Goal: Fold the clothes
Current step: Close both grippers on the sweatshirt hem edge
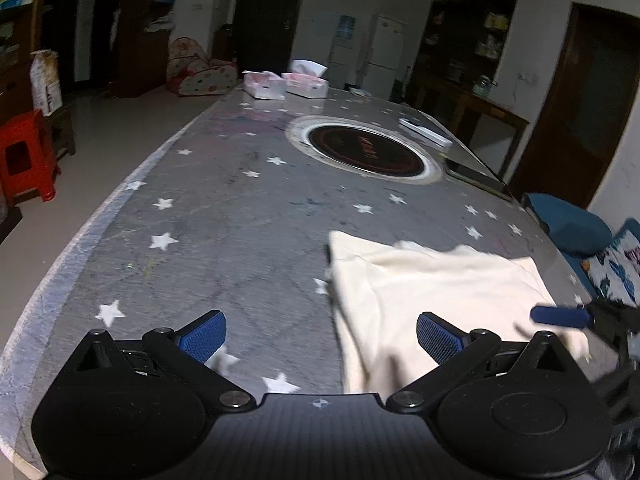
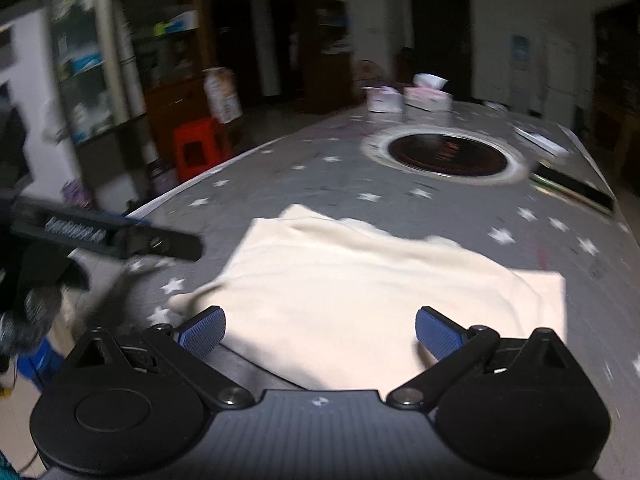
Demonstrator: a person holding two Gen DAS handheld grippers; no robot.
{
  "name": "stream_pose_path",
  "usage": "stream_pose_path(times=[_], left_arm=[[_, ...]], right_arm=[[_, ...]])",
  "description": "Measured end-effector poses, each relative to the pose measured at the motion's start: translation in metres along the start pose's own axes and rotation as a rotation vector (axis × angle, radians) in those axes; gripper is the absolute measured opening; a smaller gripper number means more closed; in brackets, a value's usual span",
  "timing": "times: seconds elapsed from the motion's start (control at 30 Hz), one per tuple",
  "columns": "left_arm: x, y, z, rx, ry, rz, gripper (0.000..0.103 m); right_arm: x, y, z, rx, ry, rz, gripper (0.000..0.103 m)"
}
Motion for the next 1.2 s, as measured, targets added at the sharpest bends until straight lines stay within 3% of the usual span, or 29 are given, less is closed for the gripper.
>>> stream_pose_path(times=[0.2, 0.3, 0.33, 0.5, 0.53, 0.73, 1.03, 1.2], left_arm=[[-0.026, 0.001, 0.009, 0.015, -0.074, 0.046, 0.103], [-0.032, 0.003, 0.01, 0.012, -0.111, 0.034, 0.103], [-0.033, 0.004, 0.01, 0.01, -0.122, 0.027, 0.103], [-0.033, 0.011, 0.01, -0.016, -0.217, -0.033, 0.103], [-0.032, 0.014, 0.01, -0.026, -0.242, -0.047, 0.103], [-0.024, 0.028, 0.007, -0.079, -0.38, -0.125, 0.103], [-0.009, 0.052, 0.007, -0.164, -0.594, -0.208, 0.101], [0.007, 0.07, 0.0, -0.233, -0.7, -0.264, 0.084]], right_arm=[[-0.049, 0.021, -0.002, -0.047, -0.167, 0.116, 0.083], [-0.071, 0.031, -0.005, -0.058, -0.276, 0.143, 0.076], [-0.077, 0.034, -0.007, -0.061, -0.308, 0.15, 0.069], [-0.092, 0.047, -0.014, -0.083, -0.431, 0.155, 0.059], [-0.093, 0.048, -0.014, -0.085, -0.442, 0.148, 0.052], [-0.084, 0.045, -0.004, -0.061, -0.382, 0.158, 0.026], [-0.048, 0.022, 0.033, 0.017, -0.136, 0.198, 0.021], [-0.038, 0.014, 0.039, 0.043, -0.101, 0.208, 0.02]])
Point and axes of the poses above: each gripper's, at about its wrist camera, not at the fingertips, and y roughly the way its jaws point, x to its right, z to its top, the point moved 9 cm from there along y, roughly the way its jaws point, and after that the axes turned 9 degrees about x, right-handed, at the moved point
